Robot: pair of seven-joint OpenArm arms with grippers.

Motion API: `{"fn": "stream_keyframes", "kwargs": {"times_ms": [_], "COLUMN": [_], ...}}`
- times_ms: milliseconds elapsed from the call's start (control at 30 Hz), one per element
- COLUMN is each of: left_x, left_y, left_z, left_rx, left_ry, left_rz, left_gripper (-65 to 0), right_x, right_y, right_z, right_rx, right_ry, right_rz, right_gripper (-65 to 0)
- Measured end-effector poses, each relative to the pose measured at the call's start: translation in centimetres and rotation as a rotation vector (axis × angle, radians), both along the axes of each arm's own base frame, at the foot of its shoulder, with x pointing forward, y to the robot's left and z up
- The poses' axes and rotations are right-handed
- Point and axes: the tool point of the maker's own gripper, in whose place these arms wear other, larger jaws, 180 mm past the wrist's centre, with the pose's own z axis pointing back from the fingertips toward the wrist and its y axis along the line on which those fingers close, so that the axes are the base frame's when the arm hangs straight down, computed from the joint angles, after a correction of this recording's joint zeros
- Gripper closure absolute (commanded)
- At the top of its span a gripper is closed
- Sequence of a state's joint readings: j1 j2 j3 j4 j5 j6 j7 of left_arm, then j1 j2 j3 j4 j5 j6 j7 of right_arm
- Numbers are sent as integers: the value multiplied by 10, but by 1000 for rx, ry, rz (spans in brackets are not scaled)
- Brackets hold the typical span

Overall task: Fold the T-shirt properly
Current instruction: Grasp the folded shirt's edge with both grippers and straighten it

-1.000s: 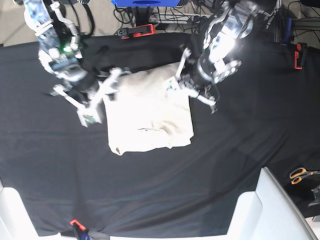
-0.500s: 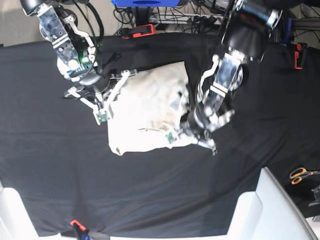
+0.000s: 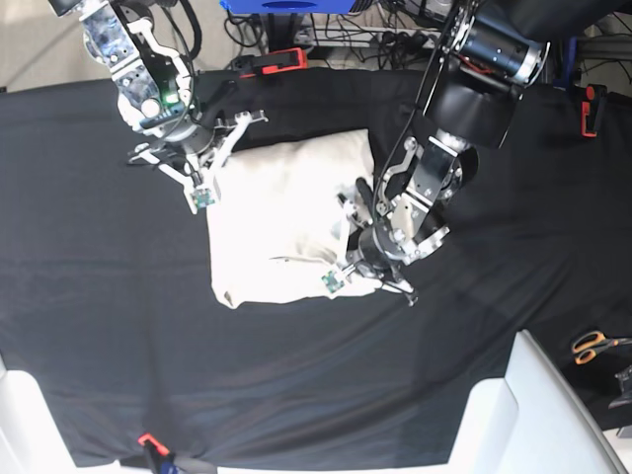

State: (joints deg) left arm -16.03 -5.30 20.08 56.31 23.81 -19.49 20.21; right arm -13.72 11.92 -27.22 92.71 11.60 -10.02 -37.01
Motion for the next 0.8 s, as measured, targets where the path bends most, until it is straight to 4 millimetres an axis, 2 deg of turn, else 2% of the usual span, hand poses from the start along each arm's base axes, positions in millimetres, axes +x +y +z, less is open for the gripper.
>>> {"fn": "stream_keyframes", "kwargs": {"times_ms": [100, 233, 367, 500, 600, 667, 733, 800], "left_x": [6, 13, 28, 41, 52, 62, 74, 86], "left_y": [2, 3, 6, 7, 8, 2, -5, -12], "left_z": [1, 7, 18, 29, 38, 48, 66, 96], "left_rx": [3, 8, 15, 17, 20, 8, -5, -20], "left_ry": [0, -15, -42, -70, -88, -107, -151, -229], "left_rz": [1, 1, 5, 7, 11, 14, 5, -6], "left_gripper": [0, 0, 0, 0, 0, 0, 0, 0], "right_x": [-3, 1, -1, 6, 12, 16, 22, 27], "right_y": [3, 10, 11, 12, 1, -12, -28, -44], "right_z": [5, 24, 27, 45, 54, 58, 61, 64], "right_rx": [11, 43, 38, 52, 27, 26, 11, -4], "right_ry": [-5, -49, -25, -74, -105, -116, -131, -147], "right_rz": [2, 10, 14, 27, 28, -15, -64, -100], "right_gripper": [-29, -29, -29, -29, -30, -30, -30, -30]}}
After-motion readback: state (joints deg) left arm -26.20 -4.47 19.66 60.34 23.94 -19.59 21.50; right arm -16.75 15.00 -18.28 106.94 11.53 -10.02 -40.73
